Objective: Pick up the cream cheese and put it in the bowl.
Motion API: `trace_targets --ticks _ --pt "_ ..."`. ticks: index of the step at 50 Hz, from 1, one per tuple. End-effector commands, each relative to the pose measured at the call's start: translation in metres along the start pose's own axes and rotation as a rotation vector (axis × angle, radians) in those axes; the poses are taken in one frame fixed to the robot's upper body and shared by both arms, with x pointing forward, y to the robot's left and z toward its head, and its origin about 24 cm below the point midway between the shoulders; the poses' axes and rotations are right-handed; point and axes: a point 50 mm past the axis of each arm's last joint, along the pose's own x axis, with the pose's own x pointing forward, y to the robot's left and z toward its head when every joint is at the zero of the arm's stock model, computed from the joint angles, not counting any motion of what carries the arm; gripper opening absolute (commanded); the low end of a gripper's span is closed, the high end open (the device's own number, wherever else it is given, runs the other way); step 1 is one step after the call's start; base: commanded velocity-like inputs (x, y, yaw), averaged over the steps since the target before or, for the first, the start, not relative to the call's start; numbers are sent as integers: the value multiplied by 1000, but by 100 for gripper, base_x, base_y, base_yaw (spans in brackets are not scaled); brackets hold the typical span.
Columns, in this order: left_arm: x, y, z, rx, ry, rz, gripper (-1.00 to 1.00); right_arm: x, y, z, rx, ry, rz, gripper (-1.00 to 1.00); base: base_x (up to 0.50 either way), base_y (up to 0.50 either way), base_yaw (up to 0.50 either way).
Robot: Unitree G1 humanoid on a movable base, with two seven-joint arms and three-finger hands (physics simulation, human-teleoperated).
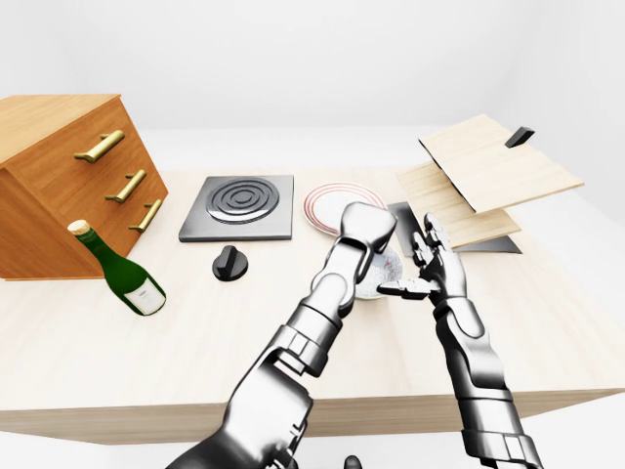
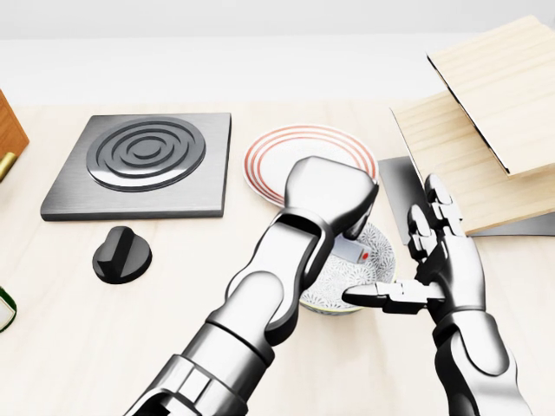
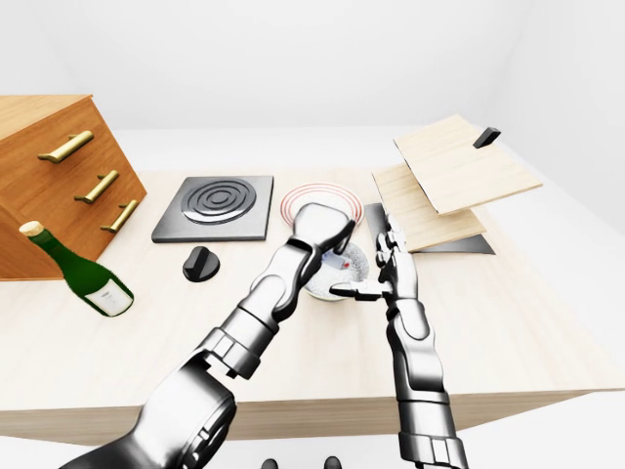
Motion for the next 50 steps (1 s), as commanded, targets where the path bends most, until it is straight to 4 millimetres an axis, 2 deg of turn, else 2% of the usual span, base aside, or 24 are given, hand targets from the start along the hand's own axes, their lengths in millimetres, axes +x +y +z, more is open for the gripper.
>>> trace_targets --ticks 1,14,26,27,28,29,30,50 --pt "4 17 7 -60 -26 69 -100 0 -2 4 -2 -15 -8 100 0 0 0" --pt "12 11 4 -61 -15 64 -100 1 -1 1 2 -2 -7 100 0 0 0" --pt "11 10 0 -72 -7 59 -100 3 -1 -3 1 15 -4 100 0 0 0" --pt "11 10 0 -69 -8 60 -93 3 -1 -3 1 16 -4 100 0 0 0" --pt "10 11 1 -66 -11 66 -2 3 -1 -3 1 18 -4 100 0 0 0" --pt "10 12 1 -67 -13 71 61 3 -1 -4 1 20 -4 100 0 0 0" --pt "10 14 2 -64 -15 73 100 3 -1 -4 1 20 -4 100 0 0 0" --pt "9 27 -6 -48 0 103 100 3 1 -3 -2 16 -1 100 0 0 0"
